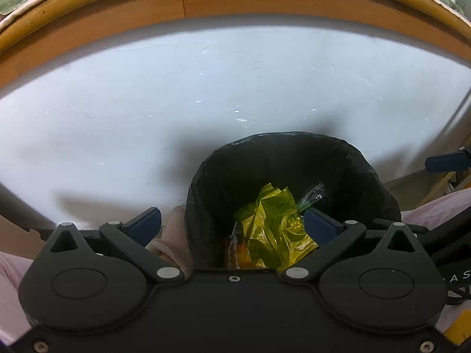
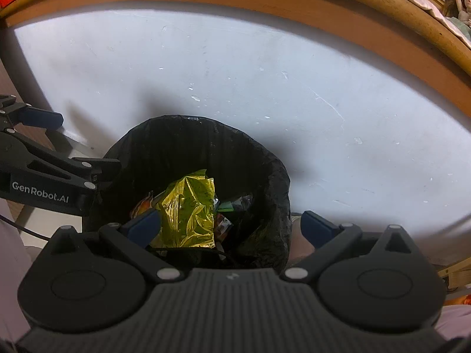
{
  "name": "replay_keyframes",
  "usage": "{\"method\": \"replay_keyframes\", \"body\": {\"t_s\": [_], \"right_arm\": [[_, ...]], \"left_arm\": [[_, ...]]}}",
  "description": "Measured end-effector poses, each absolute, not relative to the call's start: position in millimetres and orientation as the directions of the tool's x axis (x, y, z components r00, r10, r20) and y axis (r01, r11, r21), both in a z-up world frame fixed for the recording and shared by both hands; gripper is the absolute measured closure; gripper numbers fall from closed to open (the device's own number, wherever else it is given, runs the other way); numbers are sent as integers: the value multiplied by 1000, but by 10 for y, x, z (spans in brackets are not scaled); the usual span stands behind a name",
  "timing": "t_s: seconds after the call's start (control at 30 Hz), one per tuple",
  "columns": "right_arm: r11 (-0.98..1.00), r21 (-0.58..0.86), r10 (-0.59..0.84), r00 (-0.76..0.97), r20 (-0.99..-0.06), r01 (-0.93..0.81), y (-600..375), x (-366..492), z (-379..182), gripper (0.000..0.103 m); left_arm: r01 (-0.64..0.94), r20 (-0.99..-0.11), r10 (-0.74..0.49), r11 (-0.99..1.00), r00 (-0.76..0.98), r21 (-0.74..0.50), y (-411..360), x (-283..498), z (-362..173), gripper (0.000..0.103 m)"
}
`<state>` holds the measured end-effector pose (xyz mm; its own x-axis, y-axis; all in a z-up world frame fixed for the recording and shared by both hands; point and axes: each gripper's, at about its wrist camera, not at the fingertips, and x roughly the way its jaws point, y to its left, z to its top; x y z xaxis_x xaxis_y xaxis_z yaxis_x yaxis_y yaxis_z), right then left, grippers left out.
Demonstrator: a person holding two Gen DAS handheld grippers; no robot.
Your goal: Organize books
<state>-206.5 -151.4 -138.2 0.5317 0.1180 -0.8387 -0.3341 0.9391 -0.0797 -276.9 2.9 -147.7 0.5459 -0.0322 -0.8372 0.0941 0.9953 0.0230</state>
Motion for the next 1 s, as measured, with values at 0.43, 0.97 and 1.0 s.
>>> {"method": "replay_keyframes", "body": {"t_s": [0.43, 0.97, 1.0], "right_arm": [[938, -84, 115, 531, -839, -336, -1519, -2070, -1391, 0], [939, -87, 110, 529, -842, -333, -1507, -2067, -1395, 0], [939, -88, 110, 530, -841, -334, -1510, -2065, -1395, 0]], "left_arm": [[93, -838, -34, 995, 545, 21, 31, -2771, -1475, 0], [97, -839, -37, 995, 542, 18, 28, -2769, -1481, 0], [97, -840, -38, 995, 541, 17, 23, -2768, -1481, 0]]}}
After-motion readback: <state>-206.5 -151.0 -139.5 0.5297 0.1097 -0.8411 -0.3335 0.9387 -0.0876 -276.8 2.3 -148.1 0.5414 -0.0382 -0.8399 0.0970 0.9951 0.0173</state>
